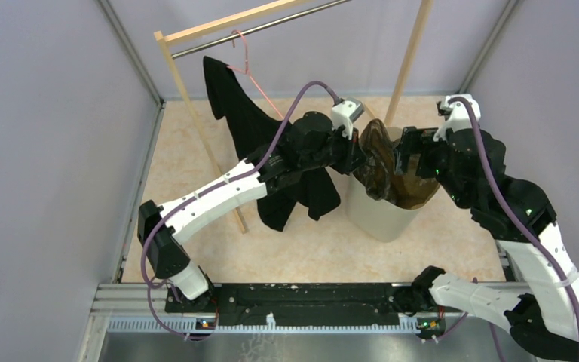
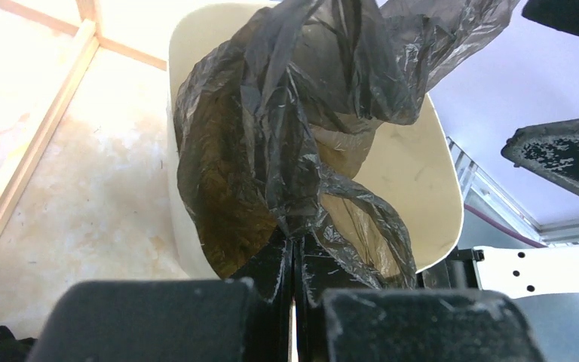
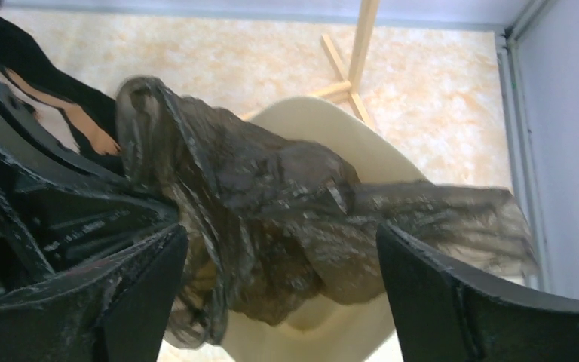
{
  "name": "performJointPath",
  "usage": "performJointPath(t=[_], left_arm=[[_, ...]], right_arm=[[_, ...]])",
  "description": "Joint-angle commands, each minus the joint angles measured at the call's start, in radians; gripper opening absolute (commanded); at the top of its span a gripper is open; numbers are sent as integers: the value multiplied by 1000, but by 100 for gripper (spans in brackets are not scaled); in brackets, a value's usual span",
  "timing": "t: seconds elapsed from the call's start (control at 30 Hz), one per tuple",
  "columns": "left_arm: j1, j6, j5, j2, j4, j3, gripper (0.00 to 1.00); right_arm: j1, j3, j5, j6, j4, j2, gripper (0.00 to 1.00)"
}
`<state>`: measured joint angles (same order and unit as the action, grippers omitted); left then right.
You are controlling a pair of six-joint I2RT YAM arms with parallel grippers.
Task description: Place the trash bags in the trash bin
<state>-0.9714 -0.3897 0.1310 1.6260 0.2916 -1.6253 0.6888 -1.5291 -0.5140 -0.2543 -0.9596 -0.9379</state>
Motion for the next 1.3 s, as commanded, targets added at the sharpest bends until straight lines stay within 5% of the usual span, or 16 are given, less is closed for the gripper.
performJointPath(t=[0.0, 0.17, 0.47, 0.53, 0.83, 0.97, 1.2, 1.27], left_arm=[[3, 10, -33, -9, 2, -36, 0], [4, 10, -55, -6, 11, -40, 0], [7, -22, -179, 5, 35, -43, 0], [15, -44, -156, 1, 9, -30, 0], [27, -56, -48, 29, 29, -51, 0], [33, -60, -35, 24, 35, -48, 0], [35, -44, -15, -22, 28, -29, 0], [35, -39, -5, -35, 31, -30, 0]], right_arm=[[-10, -43, -75, 22, -124, -13, 97], [-11, 27, -297, -31, -205, -12, 99], [-9, 122, -364, -225, -244, -18, 98], [-20, 178, -384, -308, -221, 0, 83], [-285, 359, -104, -225, 20, 37, 79], [-346, 400, 10, -173, 125, 27, 58], [-402, 411, 79, -91, 194, -18, 41], [-411, 414, 100, -40, 210, -29, 27]])
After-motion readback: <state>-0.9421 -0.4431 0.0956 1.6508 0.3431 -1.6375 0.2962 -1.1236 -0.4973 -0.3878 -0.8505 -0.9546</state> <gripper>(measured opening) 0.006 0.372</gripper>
